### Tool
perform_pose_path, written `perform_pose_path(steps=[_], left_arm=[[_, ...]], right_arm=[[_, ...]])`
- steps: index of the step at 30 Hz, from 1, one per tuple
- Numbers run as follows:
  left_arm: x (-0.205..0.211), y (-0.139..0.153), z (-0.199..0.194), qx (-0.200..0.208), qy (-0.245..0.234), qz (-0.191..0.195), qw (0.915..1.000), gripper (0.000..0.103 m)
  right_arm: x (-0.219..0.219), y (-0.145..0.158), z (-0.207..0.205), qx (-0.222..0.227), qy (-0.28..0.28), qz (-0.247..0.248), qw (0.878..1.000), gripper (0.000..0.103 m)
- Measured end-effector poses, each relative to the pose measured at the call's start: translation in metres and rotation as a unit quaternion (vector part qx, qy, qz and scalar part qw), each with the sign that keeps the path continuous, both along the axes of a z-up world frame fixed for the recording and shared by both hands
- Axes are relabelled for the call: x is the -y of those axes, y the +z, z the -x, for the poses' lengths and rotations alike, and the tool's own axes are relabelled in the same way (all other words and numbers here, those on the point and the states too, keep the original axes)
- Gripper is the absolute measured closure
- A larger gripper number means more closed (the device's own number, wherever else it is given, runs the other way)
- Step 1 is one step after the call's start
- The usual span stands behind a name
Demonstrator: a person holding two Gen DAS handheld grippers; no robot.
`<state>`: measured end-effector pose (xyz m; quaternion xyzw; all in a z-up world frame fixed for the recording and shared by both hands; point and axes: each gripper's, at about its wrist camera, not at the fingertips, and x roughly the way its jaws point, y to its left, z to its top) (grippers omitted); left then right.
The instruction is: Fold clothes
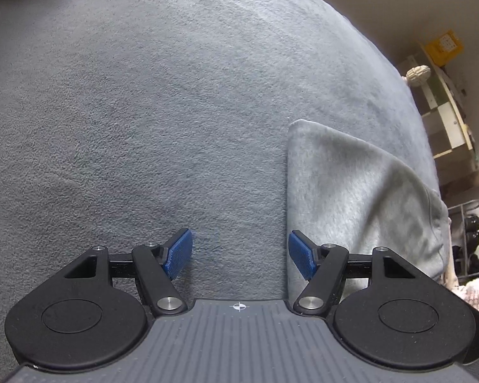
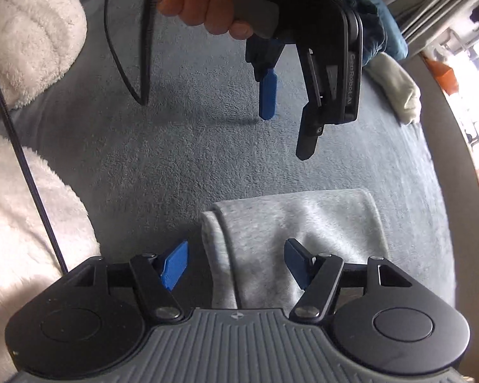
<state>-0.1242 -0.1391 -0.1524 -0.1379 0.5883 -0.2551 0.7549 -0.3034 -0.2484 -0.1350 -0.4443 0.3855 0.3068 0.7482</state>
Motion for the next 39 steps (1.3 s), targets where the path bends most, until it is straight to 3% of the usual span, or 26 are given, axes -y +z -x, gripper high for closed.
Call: perform_pose_path(steps=[4, 7, 10, 12, 21, 25, 28, 31, 32, 33, 35, 36, 39], left_arm=[[-0.004, -0.003, -0.004, -0.012, 0.007, 0.014, 0.9998, 0.036], [-0.004, -0.005, -0.007, -0.015, 0.002, 0.022, 0.9996, 0.036], [-0.003, -0.008, -0.011, -0.019, -0.002, 0.03, 0.9994, 0.036], [0.0, -0.012, -0.015, -0.026, -0.001, 0.035, 0.999, 0.035], [0.039, -0.013, -0.027, -0.02, -0.059, 0.078, 0.995, 0.031], [0.058, -0.025, -0.023, -0.019, -0.086, 0.066, 0.994, 0.033], [0.068, -0.031, -0.024, -0.031, -0.086, 0.076, 0.9929, 0.04], [0.077, -0.034, -0.025, -0.033, -0.084, 0.076, 0.993, 0.053], [0.078, -0.035, -0.025, -0.032, -0.082, 0.072, 0.9935, 0.065], [0.078, -0.036, -0.026, -0.032, -0.08, 0.07, 0.9939, 0.077], [0.074, -0.037, -0.028, -0.045, -0.07, 0.089, 0.9926, 0.087], [0.071, -0.037, -0.029, -0.053, -0.065, 0.1, 0.9915, 0.089], [0.066, -0.034, -0.03, -0.059, -0.046, 0.124, 0.9895, 0.09]], right_arm=[[-0.017, -0.006, -0.005, 0.011, -0.044, -0.003, 0.999, 0.03], [-0.023, -0.005, -0.017, 0.011, -0.107, -0.025, 0.994, 0.03], [-0.022, 0.007, -0.035, -0.008, -0.225, -0.088, 0.97, 0.029], [-0.026, 0.006, -0.042, -0.002, -0.277, -0.086, 0.957, 0.028], [-0.038, -0.03, -0.039, 0.028, -0.314, 0.026, 0.949, 0.028], [-0.026, -0.03, -0.044, 0.021, -0.342, 0.029, 0.939, 0.028], [-0.024, -0.03, -0.044, 0.019, -0.34, 0.031, 0.94, 0.03], [-0.019, -0.027, -0.044, 0.012, -0.346, 0.023, 0.938, 0.042], [-0.018, -0.026, -0.044, 0.009, -0.349, 0.02, 0.937, 0.049], [-0.016, -0.024, -0.045, 0.008, -0.352, 0.017, 0.936, 0.06], [-0.01, -0.017, -0.046, 0.016, -0.359, 0.011, 0.933, 0.079], [-0.007, -0.014, -0.047, 0.019, -0.364, 0.006, 0.931, 0.086], [0.0, -0.005, -0.049, 0.019, -0.374, -0.007, 0.927, 0.09]])
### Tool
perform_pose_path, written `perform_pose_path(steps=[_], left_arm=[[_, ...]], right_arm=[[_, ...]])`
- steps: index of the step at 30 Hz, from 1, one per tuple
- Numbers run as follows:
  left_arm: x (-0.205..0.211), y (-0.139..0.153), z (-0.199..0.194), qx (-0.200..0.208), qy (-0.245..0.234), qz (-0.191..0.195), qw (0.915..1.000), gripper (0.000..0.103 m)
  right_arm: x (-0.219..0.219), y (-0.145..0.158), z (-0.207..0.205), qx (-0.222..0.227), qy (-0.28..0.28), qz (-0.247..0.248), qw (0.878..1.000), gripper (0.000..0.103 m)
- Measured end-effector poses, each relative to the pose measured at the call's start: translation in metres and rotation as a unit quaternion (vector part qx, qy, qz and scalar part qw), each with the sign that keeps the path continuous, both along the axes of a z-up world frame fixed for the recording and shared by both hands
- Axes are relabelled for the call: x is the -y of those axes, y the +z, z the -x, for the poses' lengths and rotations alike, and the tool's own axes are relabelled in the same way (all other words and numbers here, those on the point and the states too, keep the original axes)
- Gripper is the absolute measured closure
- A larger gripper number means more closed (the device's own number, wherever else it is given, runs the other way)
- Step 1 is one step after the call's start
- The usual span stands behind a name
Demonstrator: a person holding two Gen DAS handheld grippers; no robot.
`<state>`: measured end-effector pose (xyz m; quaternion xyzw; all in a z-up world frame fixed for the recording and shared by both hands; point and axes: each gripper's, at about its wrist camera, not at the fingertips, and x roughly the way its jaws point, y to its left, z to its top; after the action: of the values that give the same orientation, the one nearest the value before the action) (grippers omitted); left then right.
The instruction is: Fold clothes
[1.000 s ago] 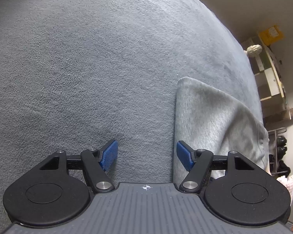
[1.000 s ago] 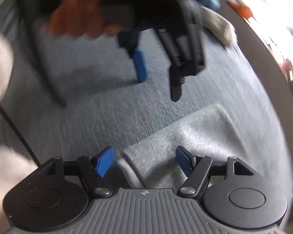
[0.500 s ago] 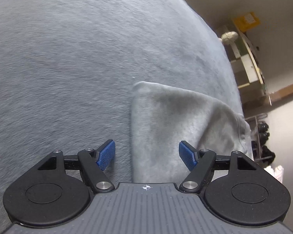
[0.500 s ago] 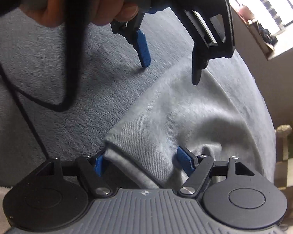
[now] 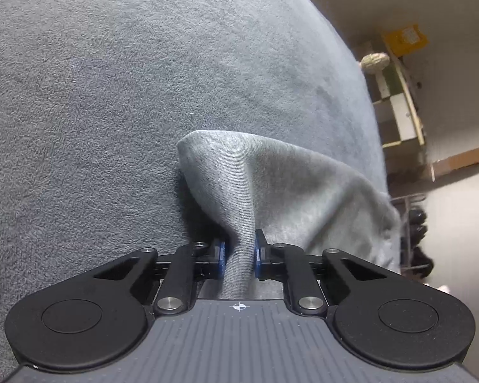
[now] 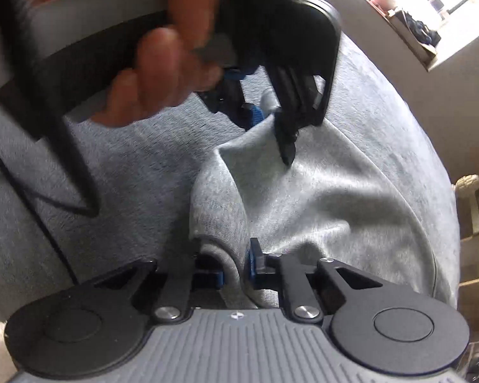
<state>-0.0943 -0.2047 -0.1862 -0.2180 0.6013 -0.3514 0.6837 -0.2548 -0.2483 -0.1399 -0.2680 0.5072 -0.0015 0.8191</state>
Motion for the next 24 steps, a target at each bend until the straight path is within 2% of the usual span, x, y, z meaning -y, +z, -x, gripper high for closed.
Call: perform_pose_path(steps=[5, 9, 13, 18, 24], left_arm=[[-0.026, 0.011, -0.01, -0.017, 0.039, 0.044, 0.9981, 0.096], [-0.05, 0.02, -0.031, -0.034, 0.061, 0.081, 0.9943, 0.097], [-0.081, 0.033, -0.048, -0.014, 0.064, 0.084, 0.9943, 0.097], [-0.156, 0.042, -0.065, 0.004, 0.09, 0.063, 0.9939, 0.097], [-0.25, 0.055, -0.083, 0.052, 0.107, -0.01, 0.9928, 0.096]], right_arm=[[-0.009, 0.012, 0.003, 0.008, 0.004, -0.002, 1.0, 0.091], [-0.021, 0.025, -0.007, 0.028, 0.001, -0.017, 0.999, 0.091], [-0.045, 0.032, -0.023, 0.037, 0.023, -0.033, 0.998, 0.091], [-0.092, 0.04, -0.045, 0.046, 0.053, -0.085, 0.994, 0.091], [-0.164, 0.044, -0.066, 0.064, 0.105, -0.167, 0.978, 0.091]])
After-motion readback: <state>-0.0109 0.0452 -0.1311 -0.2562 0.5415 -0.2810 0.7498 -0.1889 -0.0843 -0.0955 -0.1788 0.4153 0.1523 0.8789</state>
